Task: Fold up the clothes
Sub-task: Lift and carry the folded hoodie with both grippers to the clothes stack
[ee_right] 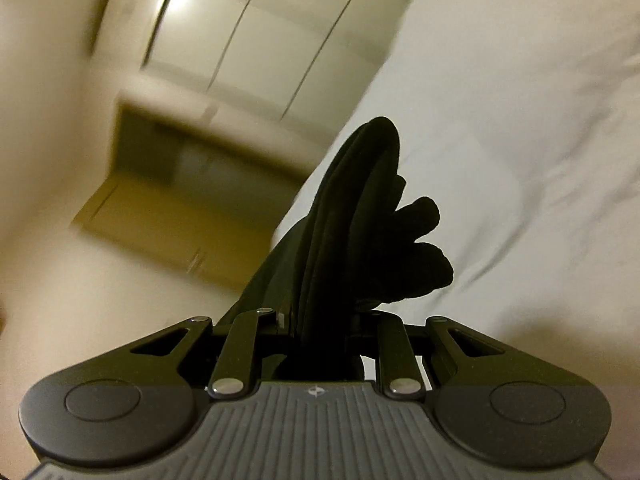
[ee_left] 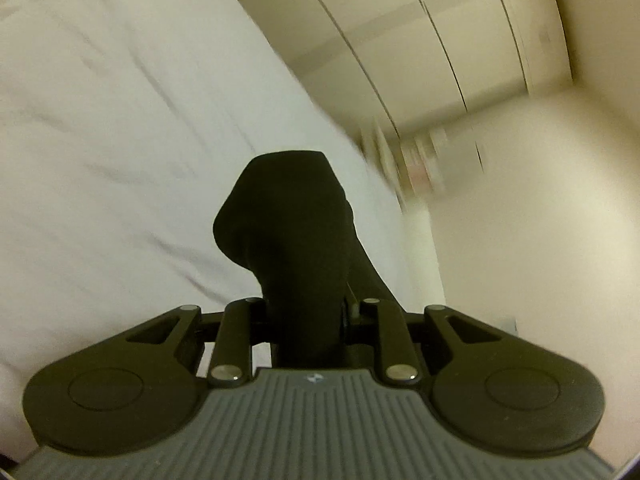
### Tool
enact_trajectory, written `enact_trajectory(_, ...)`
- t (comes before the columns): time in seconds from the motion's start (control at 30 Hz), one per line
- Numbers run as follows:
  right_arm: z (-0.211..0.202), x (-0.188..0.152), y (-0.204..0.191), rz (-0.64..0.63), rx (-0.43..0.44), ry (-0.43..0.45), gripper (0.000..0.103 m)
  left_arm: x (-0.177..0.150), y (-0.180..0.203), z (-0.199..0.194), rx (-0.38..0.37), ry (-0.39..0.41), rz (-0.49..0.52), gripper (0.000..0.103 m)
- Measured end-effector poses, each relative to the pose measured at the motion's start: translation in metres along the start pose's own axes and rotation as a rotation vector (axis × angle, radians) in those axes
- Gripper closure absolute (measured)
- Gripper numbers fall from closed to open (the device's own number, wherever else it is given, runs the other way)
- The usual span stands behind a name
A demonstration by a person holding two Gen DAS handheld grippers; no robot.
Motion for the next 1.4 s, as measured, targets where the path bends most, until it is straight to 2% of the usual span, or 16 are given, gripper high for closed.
enact_trajectory(0.17,0.144,-0.041,-0.081,-0.089,0.105,-0.226,0.082,0.081,-0.081,-0.108,0.063,0.203,-0.086,0.083)
enact_trajectory(0.37,0.330,-0.090,-0.161,-0.130,0.137,-0.385,0.082,0.208,-0.186,-0.212,0.121,0.323,-0.145,0.083)
enact_trajectory(0.47,0.417,-0.108,-0.205,-0.163,0.150,-0.431,0.082,0.276,-0.227,-0.252,0.129,0.371,-0.157,0.083)
enact_trajectory(0.6,0.521,-0.123,-0.255,-0.221,0.189,-0.473,0.082,0.361,-0.270,-0.287,0.117,0.450,-0.156,0.083)
enact_trajectory(0.8,0.636,-0.128,-0.295,-0.308,0.234,-0.508,0.082,0.438,-0.330,-0.294,0.122,0.527,-0.128,0.082)
enact_trajectory(0.87,0.667,-0.133,-0.283,-0.301,0.218,-0.530,0.081,0.450,-0.359,-0.284,0.167,0.521,-0.119,0.080)
enact_trajectory(0.93,0.700,-0.141,-0.265,-0.282,0.174,-0.554,0.072,0.451,-0.402,-0.259,0.256,0.454,-0.151,0.078)
enact_trajectory(0.97,0.713,-0.147,-0.247,-0.268,0.110,-0.577,0.068,0.448,-0.423,-0.246,0.295,0.403,-0.190,0.079)
enact_trajectory(1.0,0.726,-0.154,-0.228,-0.254,0.040,-0.600,0.068,0.444,-0.442,-0.236,0.323,0.364,-0.229,0.075)
enact_trajectory(1.03,0.739,-0.161,-0.209,-0.239,-0.029,-0.623,0.068,0.441,-0.451,-0.234,0.313,0.358,-0.242,0.072)
enact_trajectory(1.13,0.736,-0.163,-0.193,-0.151,0.005,-0.595,0.069,0.444,-0.452,-0.239,0.259,0.364,-0.228,0.066)
enact_trajectory(1.2,0.733,-0.146,-0.201,-0.178,0.000,-0.586,0.072,0.448,-0.452,-0.236,0.258,0.344,-0.215,0.066)
enact_trajectory(1.27,0.722,-0.145,-0.203,-0.207,-0.003,-0.583,0.072,0.447,-0.450,-0.241,0.295,0.329,-0.204,0.061)
enact_trajectory(1.4,0.717,-0.138,-0.193,-0.265,-0.079,-0.598,0.073,0.442,-0.444,-0.253,0.383,0.300,-0.181,0.059)
Point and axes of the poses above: each gripper's, at about its wrist camera, not at the fingertips, and z roughly the way its jaws point, y to its right, x to its top, the point moved 9 cm from there along z, roughly the way its jaws point, and after that the axes turned 8 degrees about -y, right-handed, at the moved point
